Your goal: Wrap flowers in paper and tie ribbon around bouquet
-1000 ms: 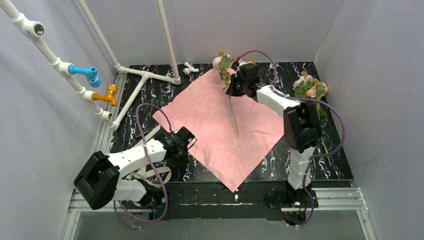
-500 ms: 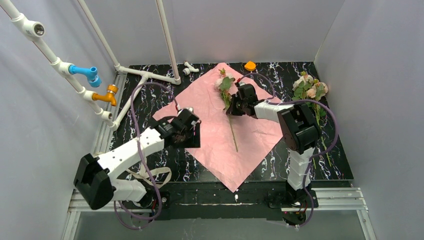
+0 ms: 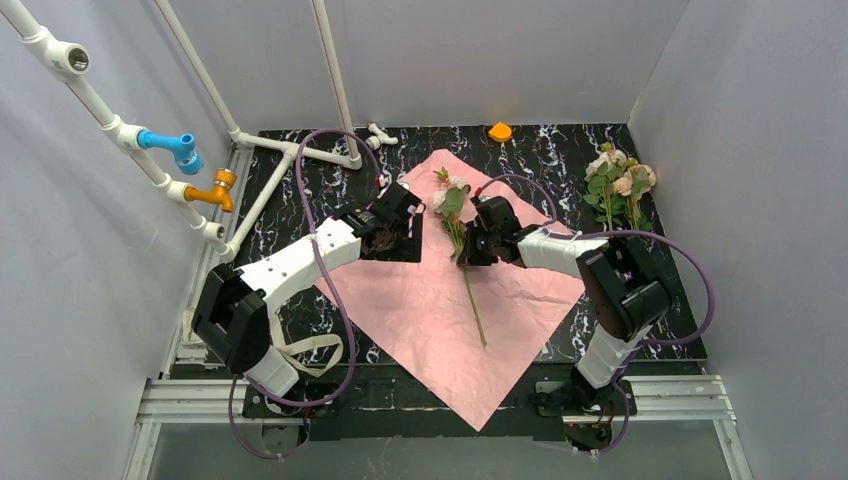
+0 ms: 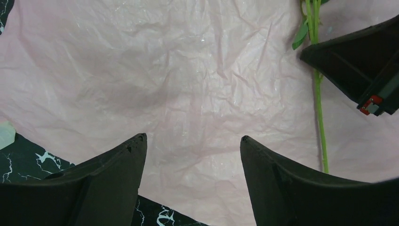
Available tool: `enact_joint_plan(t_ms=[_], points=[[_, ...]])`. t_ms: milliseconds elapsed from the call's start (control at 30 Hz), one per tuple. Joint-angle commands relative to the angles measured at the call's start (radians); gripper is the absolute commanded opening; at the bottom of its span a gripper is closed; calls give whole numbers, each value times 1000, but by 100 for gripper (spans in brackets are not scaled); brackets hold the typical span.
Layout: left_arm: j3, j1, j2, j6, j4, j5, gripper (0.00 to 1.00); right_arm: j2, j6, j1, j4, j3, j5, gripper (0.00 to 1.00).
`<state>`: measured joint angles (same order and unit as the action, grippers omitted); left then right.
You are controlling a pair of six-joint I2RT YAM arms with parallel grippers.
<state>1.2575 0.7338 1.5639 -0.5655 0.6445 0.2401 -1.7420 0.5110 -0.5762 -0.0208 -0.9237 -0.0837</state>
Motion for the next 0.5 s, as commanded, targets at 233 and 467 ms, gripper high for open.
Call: enact_joint_plan(t_ms=[233,467], points=[[-3,-14,-160,136,68,68,72,-8,7,3,148,-288,21,1],[-105,-24,-381,341,119,93,78,-191,16,5,175,-531,78,1]])
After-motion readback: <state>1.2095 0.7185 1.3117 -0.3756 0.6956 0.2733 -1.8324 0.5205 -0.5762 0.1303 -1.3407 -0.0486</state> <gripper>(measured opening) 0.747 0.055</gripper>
